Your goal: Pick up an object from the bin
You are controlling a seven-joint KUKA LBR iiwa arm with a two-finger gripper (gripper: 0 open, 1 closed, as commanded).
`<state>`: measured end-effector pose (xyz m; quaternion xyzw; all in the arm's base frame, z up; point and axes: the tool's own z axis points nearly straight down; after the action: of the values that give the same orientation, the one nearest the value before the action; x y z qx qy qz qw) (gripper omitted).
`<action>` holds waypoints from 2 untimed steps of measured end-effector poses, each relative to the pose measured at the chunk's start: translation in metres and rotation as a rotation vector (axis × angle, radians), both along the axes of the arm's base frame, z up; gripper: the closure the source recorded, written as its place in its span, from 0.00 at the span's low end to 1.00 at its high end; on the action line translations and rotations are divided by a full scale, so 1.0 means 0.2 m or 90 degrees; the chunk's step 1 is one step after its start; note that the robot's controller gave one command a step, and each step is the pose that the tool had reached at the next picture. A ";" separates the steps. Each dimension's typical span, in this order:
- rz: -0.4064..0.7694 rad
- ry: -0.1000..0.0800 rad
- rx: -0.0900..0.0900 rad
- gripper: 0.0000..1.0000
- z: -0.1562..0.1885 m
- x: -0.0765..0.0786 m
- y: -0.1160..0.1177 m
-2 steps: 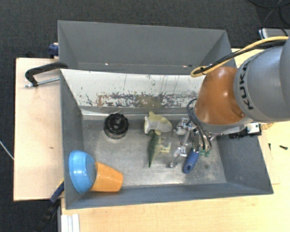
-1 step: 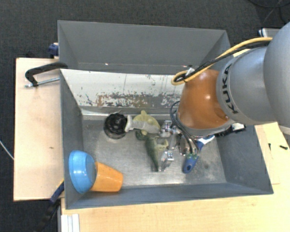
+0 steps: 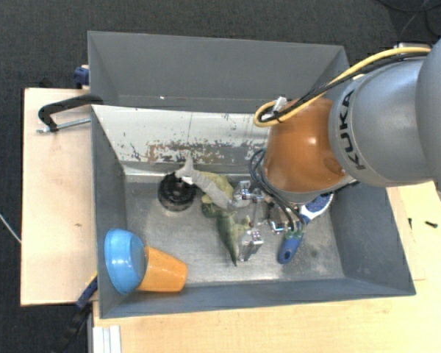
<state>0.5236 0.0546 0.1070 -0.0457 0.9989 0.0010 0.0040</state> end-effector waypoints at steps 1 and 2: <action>-0.210 0.004 0.001 0.00 -0.04 0.02 0.00; -0.231 0.000 0.001 0.00 0.02 0.18 -0.07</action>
Offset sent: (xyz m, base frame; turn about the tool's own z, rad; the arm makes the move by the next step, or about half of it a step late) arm 0.0039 -0.0005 -0.0079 0.3295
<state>0.5604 0.0399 0.1103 0.1350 0.9908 0.0010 0.0038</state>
